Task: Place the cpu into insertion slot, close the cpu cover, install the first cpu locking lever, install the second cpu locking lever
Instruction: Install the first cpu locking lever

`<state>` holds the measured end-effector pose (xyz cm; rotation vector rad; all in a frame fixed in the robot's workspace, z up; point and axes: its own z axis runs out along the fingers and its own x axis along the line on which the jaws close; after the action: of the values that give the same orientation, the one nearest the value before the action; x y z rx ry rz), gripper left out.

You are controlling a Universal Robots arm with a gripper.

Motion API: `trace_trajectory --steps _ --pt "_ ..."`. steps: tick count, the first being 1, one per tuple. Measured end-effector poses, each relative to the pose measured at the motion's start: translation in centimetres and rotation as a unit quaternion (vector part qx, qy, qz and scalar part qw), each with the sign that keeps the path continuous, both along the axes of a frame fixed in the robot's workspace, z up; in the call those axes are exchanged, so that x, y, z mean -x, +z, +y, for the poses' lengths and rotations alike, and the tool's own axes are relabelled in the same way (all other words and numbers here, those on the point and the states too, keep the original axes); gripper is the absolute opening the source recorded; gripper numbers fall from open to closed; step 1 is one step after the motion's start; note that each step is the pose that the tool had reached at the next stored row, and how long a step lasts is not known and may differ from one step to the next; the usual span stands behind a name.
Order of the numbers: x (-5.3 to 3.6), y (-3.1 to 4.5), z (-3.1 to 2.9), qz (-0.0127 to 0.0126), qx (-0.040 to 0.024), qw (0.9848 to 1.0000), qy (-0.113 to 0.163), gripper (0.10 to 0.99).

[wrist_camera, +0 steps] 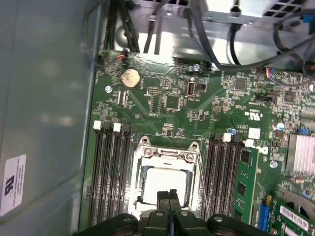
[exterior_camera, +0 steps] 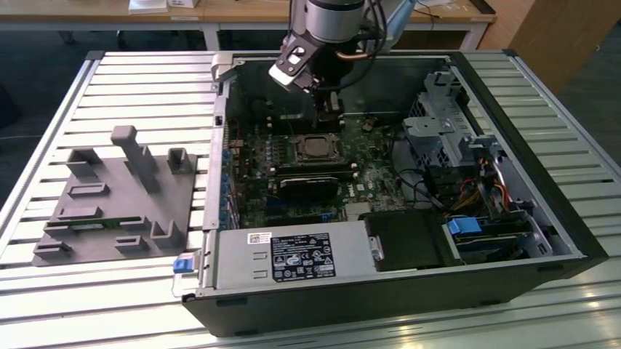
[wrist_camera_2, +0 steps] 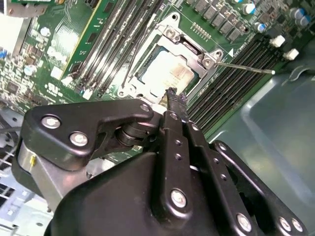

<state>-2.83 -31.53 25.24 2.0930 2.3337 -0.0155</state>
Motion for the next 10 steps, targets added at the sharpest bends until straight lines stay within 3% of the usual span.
trace_trajectory --steps 4,10 --pt "0.0 -0.01 0.0 0.0001 0.0004 0.9998 0.019 0.106" --pt "0.0 -0.03 0.0 0.0 0.0003 0.9997 0.026 0.106"
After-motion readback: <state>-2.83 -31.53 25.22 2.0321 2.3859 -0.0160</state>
